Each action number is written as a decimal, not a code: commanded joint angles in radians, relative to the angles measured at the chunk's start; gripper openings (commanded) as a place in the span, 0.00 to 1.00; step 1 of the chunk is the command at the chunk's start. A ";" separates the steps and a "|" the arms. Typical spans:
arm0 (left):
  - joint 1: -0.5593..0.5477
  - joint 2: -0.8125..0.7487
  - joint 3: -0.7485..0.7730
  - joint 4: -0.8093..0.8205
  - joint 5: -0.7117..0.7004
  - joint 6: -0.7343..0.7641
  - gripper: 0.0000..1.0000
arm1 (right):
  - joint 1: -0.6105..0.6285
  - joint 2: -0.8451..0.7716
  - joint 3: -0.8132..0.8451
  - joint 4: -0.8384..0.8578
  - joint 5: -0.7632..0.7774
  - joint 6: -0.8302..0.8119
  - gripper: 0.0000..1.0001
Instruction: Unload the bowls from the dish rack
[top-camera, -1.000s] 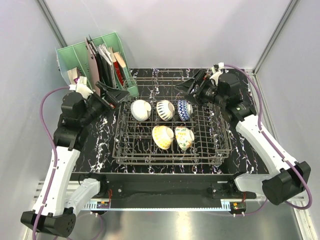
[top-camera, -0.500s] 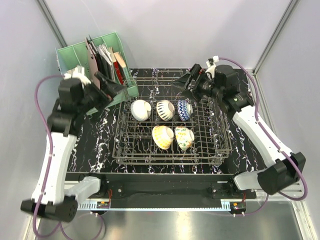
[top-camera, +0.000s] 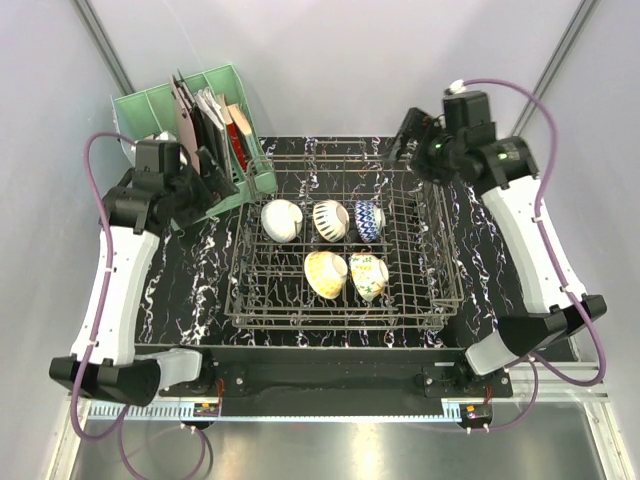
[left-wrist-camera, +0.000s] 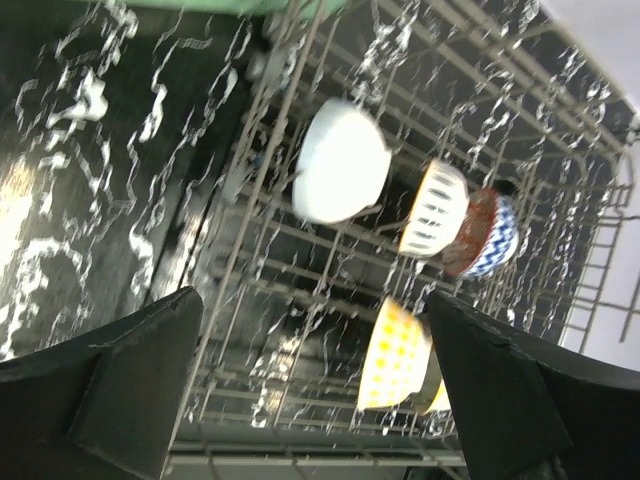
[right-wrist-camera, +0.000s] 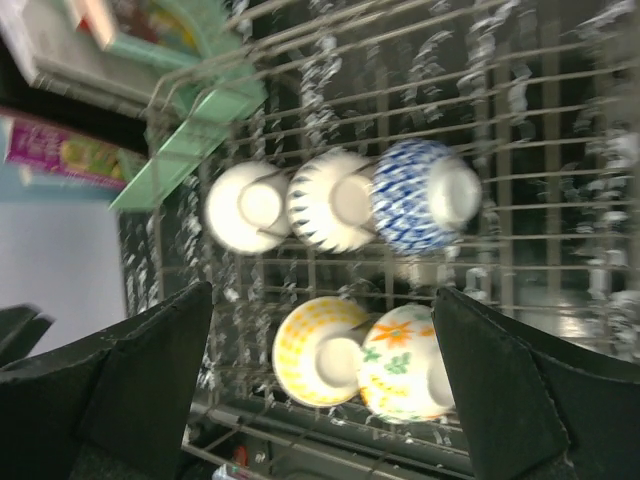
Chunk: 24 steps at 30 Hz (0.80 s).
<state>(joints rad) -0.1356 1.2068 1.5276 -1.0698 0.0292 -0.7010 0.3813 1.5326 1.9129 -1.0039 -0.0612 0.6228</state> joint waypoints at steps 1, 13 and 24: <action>-0.001 0.014 0.095 0.067 0.047 0.029 0.99 | -0.120 -0.006 0.136 -0.163 0.095 -0.074 1.00; 0.004 -0.092 -0.017 0.214 0.029 0.028 0.99 | -0.069 0.435 0.833 -0.534 0.124 -0.150 1.00; 0.004 -0.062 -0.087 0.146 0.028 0.028 0.99 | 0.161 0.498 0.712 -0.502 0.122 -0.083 1.00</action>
<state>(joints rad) -0.1356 1.1603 1.4731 -0.9112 0.0708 -0.6914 0.4267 2.0335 2.6686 -1.3361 0.0097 0.5053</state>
